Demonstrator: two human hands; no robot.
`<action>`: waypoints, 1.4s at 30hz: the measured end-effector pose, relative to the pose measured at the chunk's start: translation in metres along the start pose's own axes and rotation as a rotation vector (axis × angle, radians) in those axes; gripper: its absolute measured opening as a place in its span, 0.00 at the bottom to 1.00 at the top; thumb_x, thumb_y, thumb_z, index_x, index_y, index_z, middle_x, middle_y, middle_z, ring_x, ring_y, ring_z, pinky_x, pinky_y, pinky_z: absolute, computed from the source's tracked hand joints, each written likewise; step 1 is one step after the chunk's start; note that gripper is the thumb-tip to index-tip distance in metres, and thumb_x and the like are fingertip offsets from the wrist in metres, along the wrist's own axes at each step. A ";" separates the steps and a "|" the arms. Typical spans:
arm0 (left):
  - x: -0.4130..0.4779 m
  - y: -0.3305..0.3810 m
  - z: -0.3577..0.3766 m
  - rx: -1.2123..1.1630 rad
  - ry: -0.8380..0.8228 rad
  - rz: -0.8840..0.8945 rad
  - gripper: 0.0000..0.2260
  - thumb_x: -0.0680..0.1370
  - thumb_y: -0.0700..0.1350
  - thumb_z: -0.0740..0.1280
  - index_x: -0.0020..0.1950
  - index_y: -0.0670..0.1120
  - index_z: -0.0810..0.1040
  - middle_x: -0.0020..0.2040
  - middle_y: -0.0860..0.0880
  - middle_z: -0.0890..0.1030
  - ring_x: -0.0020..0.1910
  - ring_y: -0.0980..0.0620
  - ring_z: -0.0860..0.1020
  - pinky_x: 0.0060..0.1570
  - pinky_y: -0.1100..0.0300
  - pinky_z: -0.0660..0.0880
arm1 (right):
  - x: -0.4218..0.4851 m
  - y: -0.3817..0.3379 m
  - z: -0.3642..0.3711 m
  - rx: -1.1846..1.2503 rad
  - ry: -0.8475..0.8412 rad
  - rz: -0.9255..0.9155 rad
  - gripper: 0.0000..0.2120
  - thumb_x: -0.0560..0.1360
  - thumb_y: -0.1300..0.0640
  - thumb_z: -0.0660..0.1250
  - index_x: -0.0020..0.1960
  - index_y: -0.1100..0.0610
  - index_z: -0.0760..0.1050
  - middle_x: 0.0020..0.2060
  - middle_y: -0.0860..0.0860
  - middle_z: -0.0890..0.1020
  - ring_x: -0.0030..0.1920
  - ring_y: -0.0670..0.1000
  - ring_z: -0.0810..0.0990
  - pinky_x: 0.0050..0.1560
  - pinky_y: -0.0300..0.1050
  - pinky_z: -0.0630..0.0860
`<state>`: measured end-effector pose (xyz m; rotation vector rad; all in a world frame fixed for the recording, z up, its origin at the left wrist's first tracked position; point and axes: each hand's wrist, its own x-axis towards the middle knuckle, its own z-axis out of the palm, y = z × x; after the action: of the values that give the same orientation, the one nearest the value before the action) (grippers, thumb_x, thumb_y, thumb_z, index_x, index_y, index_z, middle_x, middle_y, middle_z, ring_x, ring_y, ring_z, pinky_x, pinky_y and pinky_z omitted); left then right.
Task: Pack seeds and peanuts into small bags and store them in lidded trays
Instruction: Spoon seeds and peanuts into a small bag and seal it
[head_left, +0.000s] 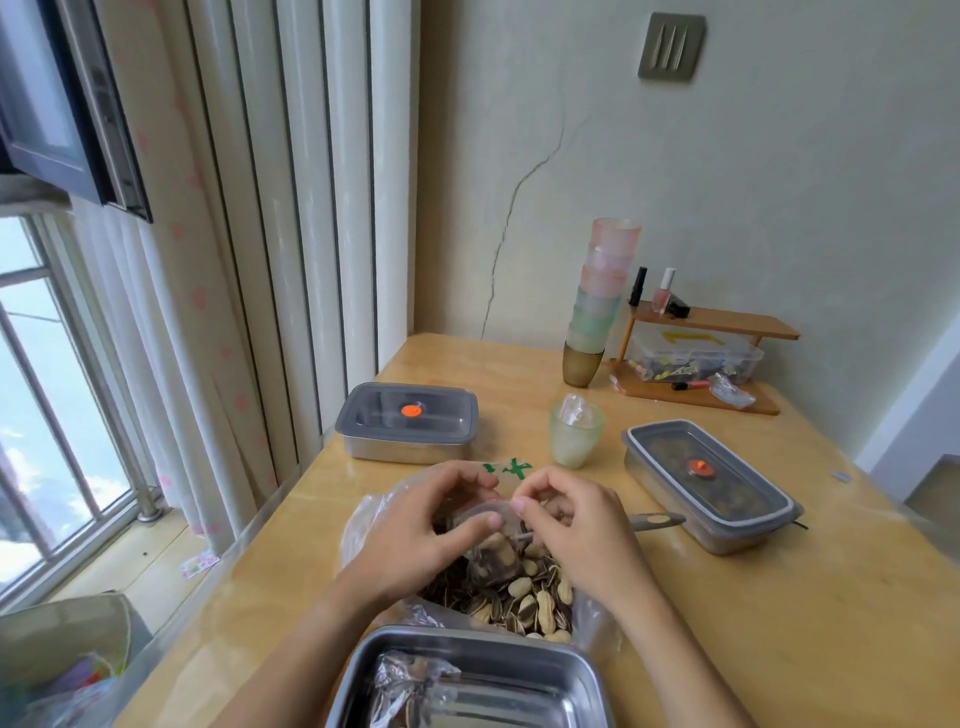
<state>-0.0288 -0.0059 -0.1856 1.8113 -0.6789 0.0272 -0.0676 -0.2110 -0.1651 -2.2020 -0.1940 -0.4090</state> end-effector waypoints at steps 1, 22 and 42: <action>0.001 -0.001 0.001 0.052 -0.001 0.024 0.13 0.78 0.51 0.74 0.60 0.52 0.79 0.55 0.53 0.83 0.57 0.52 0.82 0.59 0.51 0.79 | 0.000 0.000 -0.001 0.046 0.011 0.008 0.07 0.78 0.56 0.73 0.43 0.47 0.80 0.35 0.47 0.84 0.35 0.50 0.82 0.39 0.48 0.80; 0.001 0.012 0.004 -0.389 0.112 -0.102 0.10 0.81 0.48 0.71 0.55 0.43 0.79 0.51 0.42 0.85 0.51 0.41 0.83 0.55 0.43 0.79 | -0.001 -0.006 0.017 0.596 0.085 0.188 0.04 0.79 0.61 0.72 0.46 0.57 0.84 0.41 0.52 0.87 0.43 0.47 0.83 0.49 0.42 0.79; 0.008 0.012 0.006 -0.471 0.216 -0.267 0.09 0.83 0.46 0.66 0.49 0.43 0.82 0.45 0.39 0.82 0.45 0.42 0.81 0.49 0.45 0.79 | -0.003 -0.012 0.030 0.726 0.125 0.243 0.05 0.79 0.60 0.72 0.47 0.57 0.86 0.44 0.56 0.88 0.45 0.48 0.84 0.50 0.37 0.79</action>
<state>-0.0293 -0.0167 -0.1739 1.4033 -0.2566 -0.1062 -0.0668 -0.1798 -0.1750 -1.4583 0.0018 -0.2792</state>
